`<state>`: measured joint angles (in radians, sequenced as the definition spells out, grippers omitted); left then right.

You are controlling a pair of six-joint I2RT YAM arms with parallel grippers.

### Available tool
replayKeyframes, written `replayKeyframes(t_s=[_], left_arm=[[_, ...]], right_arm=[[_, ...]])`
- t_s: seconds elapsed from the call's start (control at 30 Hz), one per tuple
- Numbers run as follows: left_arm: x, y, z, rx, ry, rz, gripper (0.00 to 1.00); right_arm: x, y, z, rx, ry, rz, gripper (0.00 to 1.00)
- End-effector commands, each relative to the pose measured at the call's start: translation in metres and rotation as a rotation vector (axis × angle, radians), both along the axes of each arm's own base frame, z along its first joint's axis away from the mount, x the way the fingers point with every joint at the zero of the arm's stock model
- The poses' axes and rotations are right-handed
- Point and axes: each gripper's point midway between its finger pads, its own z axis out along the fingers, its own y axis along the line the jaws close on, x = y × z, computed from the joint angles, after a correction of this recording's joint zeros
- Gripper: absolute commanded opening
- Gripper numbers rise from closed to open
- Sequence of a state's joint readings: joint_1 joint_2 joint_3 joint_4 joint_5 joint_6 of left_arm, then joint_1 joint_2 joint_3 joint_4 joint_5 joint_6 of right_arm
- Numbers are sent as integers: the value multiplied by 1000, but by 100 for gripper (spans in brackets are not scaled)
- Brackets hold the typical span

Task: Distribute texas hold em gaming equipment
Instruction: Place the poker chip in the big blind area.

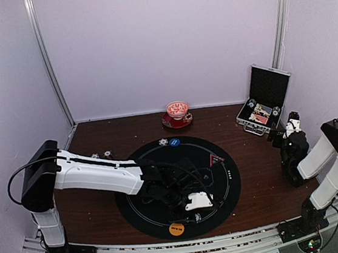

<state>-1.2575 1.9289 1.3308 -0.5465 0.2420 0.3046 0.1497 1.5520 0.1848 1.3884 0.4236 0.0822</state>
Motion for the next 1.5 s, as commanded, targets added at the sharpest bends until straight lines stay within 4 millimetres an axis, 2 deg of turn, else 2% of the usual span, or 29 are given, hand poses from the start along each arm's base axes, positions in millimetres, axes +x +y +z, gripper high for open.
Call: replayKeyframes(t_s=[0.0,0.57,0.8,1.03,1.23,1.47], left_arm=[[0,-13,8,-46,-15,-6,22],[-19,-4,-19,11,26,-52,22],[-22,6,-32,47,21,-64,22],[-29,7,-36,52,31,-88,22],[-28,10,-40,70,26,-88,31],[-23,9,-36,67,-6,-77,64]], right_arm=[[1,-3,6,7,-26,-11,100],[1,-3,5,7,-26,-11,100],[1,-3,5,7,-26,-12,100],[1,-3,6,7,-27,-11,100],[1,-3,5,7,-26,-11,100],[1,-4,6,8,-28,-12,100]])
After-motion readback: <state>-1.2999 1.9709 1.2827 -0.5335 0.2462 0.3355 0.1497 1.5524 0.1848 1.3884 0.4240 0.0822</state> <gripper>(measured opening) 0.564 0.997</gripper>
